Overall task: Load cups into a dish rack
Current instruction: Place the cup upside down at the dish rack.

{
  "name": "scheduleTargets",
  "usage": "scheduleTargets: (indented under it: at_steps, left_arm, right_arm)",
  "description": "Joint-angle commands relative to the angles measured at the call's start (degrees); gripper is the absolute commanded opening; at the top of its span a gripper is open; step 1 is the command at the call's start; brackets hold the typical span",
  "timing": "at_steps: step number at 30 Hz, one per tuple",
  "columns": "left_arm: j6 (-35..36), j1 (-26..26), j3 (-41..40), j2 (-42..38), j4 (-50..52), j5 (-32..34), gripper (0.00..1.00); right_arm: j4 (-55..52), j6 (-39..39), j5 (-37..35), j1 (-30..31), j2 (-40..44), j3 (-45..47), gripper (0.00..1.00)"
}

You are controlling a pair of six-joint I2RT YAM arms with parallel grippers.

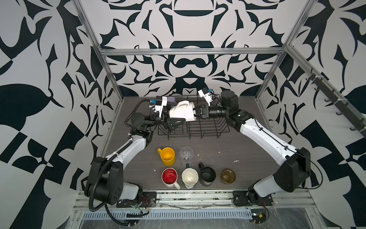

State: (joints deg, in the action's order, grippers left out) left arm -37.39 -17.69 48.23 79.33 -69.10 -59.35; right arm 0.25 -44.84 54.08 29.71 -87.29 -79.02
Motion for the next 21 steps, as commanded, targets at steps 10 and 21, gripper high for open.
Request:
scheduleTargets:
  at_steps: [10, 21]
  left_arm:
    - [-0.8, -0.1, -0.5, -0.7, -2.6, -1.6, 0.99]
    - [-2.0, -0.1, 0.4, -0.8, -0.7, -2.2, 0.86]
  right_arm:
    - [11.5, -4.2, 3.7, 1.2, -0.4, -4.2, 0.00]
    - [15.0, -6.4, 3.5, 2.0, -1.7, -4.2, 0.00]
